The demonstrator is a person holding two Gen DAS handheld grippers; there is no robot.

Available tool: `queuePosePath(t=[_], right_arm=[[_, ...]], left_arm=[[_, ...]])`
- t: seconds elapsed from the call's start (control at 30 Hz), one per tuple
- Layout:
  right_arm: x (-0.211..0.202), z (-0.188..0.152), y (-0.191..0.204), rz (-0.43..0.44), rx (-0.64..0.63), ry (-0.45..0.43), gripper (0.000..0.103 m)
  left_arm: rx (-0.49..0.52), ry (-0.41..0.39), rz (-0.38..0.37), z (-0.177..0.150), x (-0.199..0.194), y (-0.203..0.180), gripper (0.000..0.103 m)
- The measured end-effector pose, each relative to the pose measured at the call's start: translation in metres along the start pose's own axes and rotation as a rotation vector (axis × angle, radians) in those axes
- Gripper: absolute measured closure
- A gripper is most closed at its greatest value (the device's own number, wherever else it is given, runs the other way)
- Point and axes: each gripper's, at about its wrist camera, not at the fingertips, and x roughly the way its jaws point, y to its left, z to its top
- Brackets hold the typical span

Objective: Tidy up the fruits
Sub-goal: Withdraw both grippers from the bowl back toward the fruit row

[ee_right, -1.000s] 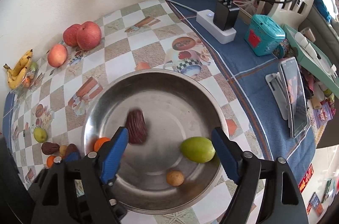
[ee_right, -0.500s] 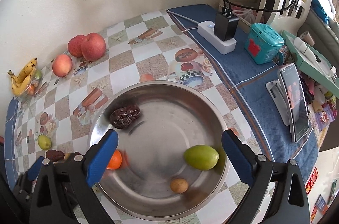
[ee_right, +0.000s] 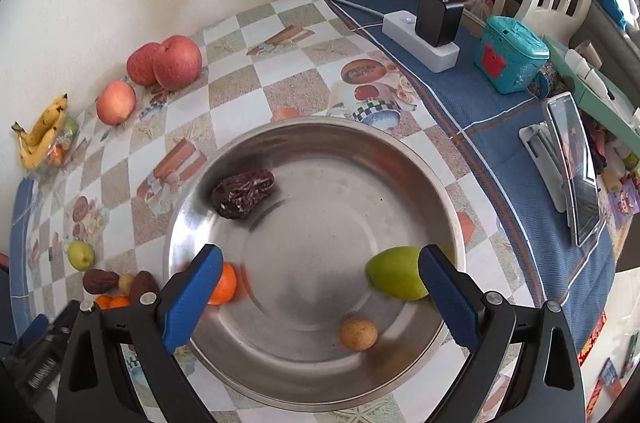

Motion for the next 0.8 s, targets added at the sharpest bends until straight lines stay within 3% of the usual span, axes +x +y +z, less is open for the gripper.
queuePosePath(t=[0.1, 0.23, 0.43, 0.63, 0.8], right_arm=[[0.001, 0.0, 0.002, 0.007, 0.008, 0.003, 0.005], [0.005, -0.002, 0.008, -0.008, -0.016, 0.014, 0.005], [0.014, -0.005, 0.024, 0.004, -0.038, 0.035, 0.005], [0.022, -0.009, 0.042, 0.059, -0.057, 0.06, 0.005], [0.022, -0.009, 0.062, 0.103, -0.069, 0.048, 0.005]], left_arm=[[-0.089, -0.014, 0.009, 0.007, 0.0, 0.025, 0.0], [-0.115, 0.005, 0.083, 0.01, 0.013, 0.04, 0.0], [-0.2, 0.059, 0.035, 0.014, 0.028, 0.065, 0.0], [-0.204, 0.068, 0.016, 0.022, 0.033, 0.074, 0.0], [-0.175, 0.023, 0.035, 0.028, 0.026, 0.074, 0.0]])
